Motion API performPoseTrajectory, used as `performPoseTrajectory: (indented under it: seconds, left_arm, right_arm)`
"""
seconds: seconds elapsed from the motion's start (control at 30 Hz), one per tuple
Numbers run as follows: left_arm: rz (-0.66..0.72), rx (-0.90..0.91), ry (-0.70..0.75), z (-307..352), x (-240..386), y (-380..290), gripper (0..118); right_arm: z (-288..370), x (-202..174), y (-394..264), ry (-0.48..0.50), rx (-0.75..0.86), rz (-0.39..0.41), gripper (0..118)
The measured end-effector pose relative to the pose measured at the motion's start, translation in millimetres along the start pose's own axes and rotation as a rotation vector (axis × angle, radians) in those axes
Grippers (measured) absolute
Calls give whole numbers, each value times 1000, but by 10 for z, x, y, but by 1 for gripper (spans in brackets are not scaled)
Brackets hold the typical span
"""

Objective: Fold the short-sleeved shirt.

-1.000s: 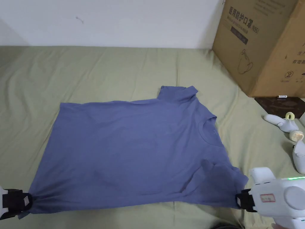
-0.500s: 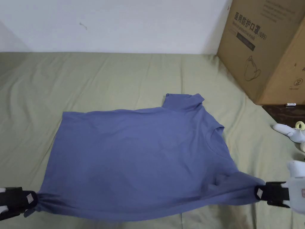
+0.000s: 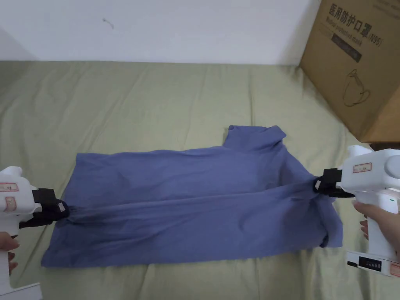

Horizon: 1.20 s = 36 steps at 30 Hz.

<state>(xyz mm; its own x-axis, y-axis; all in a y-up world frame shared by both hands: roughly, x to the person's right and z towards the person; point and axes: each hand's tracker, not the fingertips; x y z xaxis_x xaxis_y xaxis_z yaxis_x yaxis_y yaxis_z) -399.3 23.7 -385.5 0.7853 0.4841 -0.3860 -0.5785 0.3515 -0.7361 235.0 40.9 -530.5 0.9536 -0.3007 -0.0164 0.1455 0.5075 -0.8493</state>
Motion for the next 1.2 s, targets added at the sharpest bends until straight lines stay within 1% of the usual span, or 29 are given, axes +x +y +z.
performPoseTrajectory:
  seconds: [0.03, 0.07, 0.1, 0.13, 0.17, 0.2, 0.23, 0.27, 0.3, 0.33, 0.37, 0.43, 0.53, 0.57, 0.63, 0.67, 0.7, 0.73, 0.77, 0.8, 0.83, 0.87, 0.93, 0.97, 1.0, 1.03, 1.07, 1.13, 1.2]
  left_arm:
    - [3, -8, -6, -54, -25, 10, 4]
    - [2, -12, -11, -93, -49, 19, 20]
    - [-10, -1, -1, -91, -46, 11, 35]
    - [-24, 19, 4, -74, -55, 6, 43]
    - [-31, 51, 0, -45, -62, -19, 45]
    - [-21, 33, -6, -35, -82, -10, 46]
    - [-20, 44, -48, -13, -105, -33, 51]
    - [-24, 67, -104, 31, -109, -74, 73]
    - [-36, 85, -119, 81, -101, -113, 96]
    - [-51, 88, -108, 129, -68, -152, 113]
    - [-86, 112, -111, 204, -29, -188, 118]
    - [-150, 197, -126, 422, 79, -267, 118]
    - [-248, 281, -88, 785, 275, -451, 118]
    - [-283, 320, -82, 921, 337, -553, 118]
    - [-335, 365, -82, 1133, 435, -757, 117]
    - [-352, 395, -74, 1246, 480, -896, 111]
    - [-365, 424, -64, 1334, 500, -1034, 99]
    - [-369, 427, -77, 1417, 517, -1159, 85]
    - [-380, 430, -80, 1500, 527, -1279, 75]
    - [-387, 417, -84, 1554, 543, -1387, 75]
    - [-399, 400, -74, 1568, 541, -1448, 39]
    - [-419, 377, -54, 1586, 551, -1538, 0]
    - [-443, 363, -72, 1645, 537, -1675, 0]
    - [-461, 341, -104, 1666, 540, -1716, 0]
    - [-467, 336, -105, 1686, 557, -1728, 0]
    - [-476, 328, -72, 1682, 588, -1705, 0]
    - [-486, 299, 16, 1652, 615, -1640, 0]
    - [-463, 226, 159, 1468, 553, -1400, 0]
    - [-437, 112, 209, 1202, 446, -1132, 0]
  right_arm:
    - [-66, -17, 7, -11, 3, -3, 3]
    - [-122, -7, 8, -23, 3, -6, 9]
    - [-137, -17, -18, -33, 8, -9, 31]
    - [-138, -31, -45, -51, 21, -12, 64]
    - [-128, -41, -84, -60, 24, -13, 95]
    - [-87, -15, -123, -57, 41, -12, 99]
    - [-39, -16, -161, -51, 61, -12, 99]
    - [17, -23, -206, -39, 65, -10, 99]
    - [69, -33, -242, -33, 62, -7, 99]
    - [136, -33, -289, -29, 57, 1, 99]
    - [223, -64, -344, -30, 64, 15, 99]
    - [446, -148, -441, -12, 109, 73, 99]
    - [856, -320, -631, 14, 204, 174, 100]
    - [1035, -389, -731, 61, 255, 205, 101]
    - [1261, -487, -883, 91, 293, 234, 103]
    - [1375, -543, -976, 90, 280, 232, 102]
    - [1485, -588, -1079, 108, 290, 230, 96]
    - [1524, -548, -1148, 127, 306, 223, 86]
    - [1620, -561, -1250, 138, 339, 211, 77]
    - [1711, -561, -1340, 159, 368, 191, 77]
    - [1764, -563, -1400, 185, 374, 170, 41]
    - [1804, -573, -1466, 172, 363, 165, 0]
    - [1910, -547, -1534, 184, 373, 143, 0]
    - [1945, -546, -1546, 192, 368, 155, 0]
    - [1962, -580, -1585, 173, 375, 184, 0]
    - [1989, -597, -1593, 148, 378, 224, 0]
    - [2017, -605, -1590, 157, 373, 251, 0]
    - [2017, -630, -1572, 175, 357, 262, 0]
    - [1984, -645, -1521, 171, 333, 270, 0]
